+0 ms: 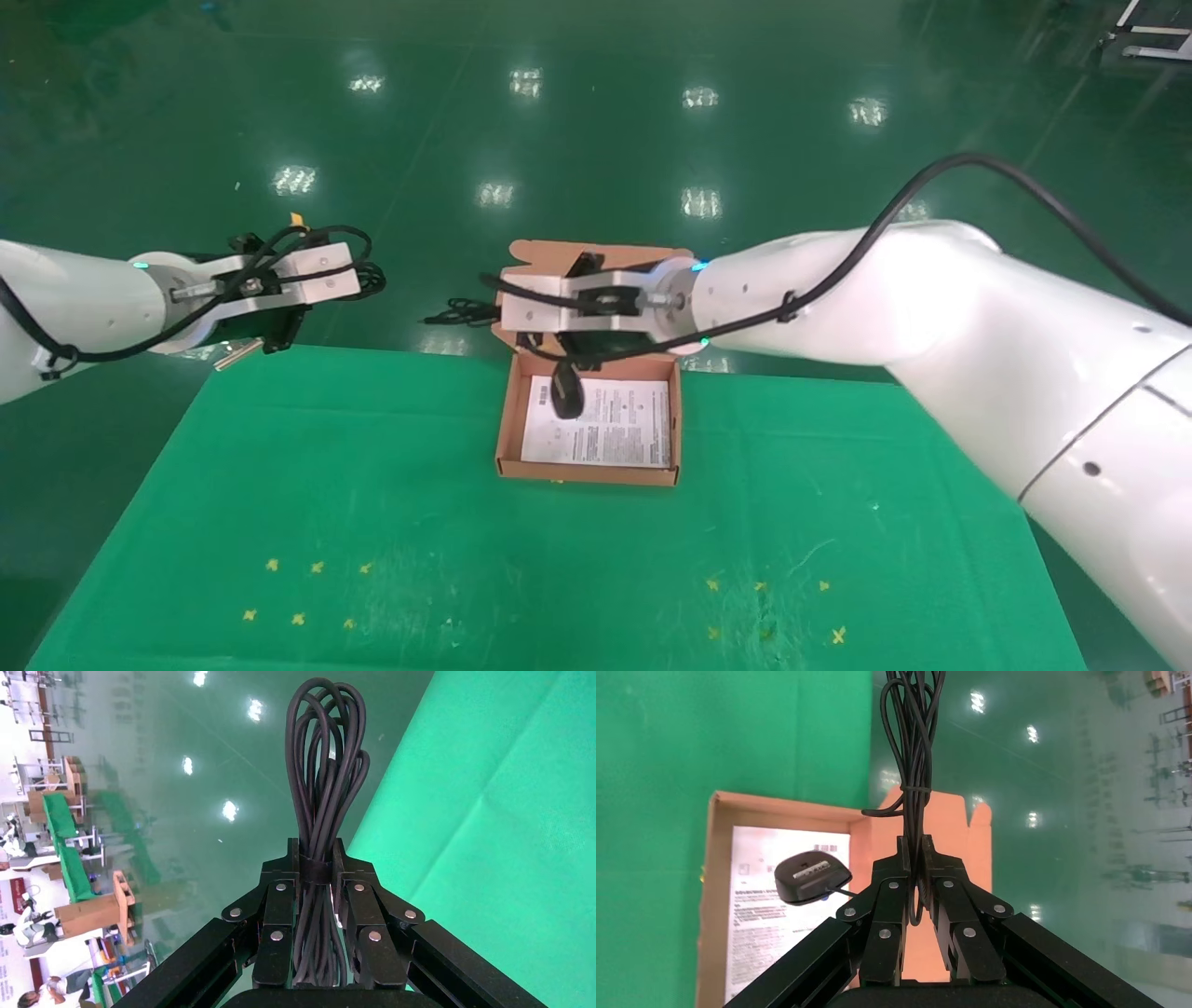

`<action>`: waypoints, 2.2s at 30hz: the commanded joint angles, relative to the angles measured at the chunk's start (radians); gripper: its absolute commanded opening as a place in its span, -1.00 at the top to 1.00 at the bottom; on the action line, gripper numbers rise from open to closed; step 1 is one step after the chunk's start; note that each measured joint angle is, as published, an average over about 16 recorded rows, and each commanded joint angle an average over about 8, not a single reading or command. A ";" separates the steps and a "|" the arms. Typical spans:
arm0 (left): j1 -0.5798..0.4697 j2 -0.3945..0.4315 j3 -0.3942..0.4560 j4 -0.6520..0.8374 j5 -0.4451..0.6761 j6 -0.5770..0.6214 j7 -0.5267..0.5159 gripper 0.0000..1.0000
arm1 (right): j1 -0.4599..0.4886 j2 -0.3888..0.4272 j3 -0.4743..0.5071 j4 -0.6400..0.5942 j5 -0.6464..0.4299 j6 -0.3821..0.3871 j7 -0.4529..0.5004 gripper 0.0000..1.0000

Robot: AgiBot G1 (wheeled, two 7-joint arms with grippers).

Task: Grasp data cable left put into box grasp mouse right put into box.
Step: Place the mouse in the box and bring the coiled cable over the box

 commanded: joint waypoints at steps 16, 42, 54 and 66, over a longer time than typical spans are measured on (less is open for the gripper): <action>0.001 -0.001 0.000 -0.004 0.002 0.002 -0.003 1.00 | -0.028 -0.003 -0.161 0.011 0.148 0.103 0.084 1.00; 0.002 -0.001 0.000 -0.004 0.002 0.003 -0.003 1.00 | -0.066 0.000 -0.244 -0.166 0.241 0.086 0.273 -0.70; 0.015 0.016 0.008 0.004 -0.011 -0.002 0.005 1.00 | -0.068 0.030 -0.252 -0.126 0.238 0.087 0.281 -1.00; 0.082 0.111 0.033 0.079 -0.039 -0.144 0.046 1.00 | -0.040 0.133 -0.274 -0.051 0.194 0.101 0.333 -1.00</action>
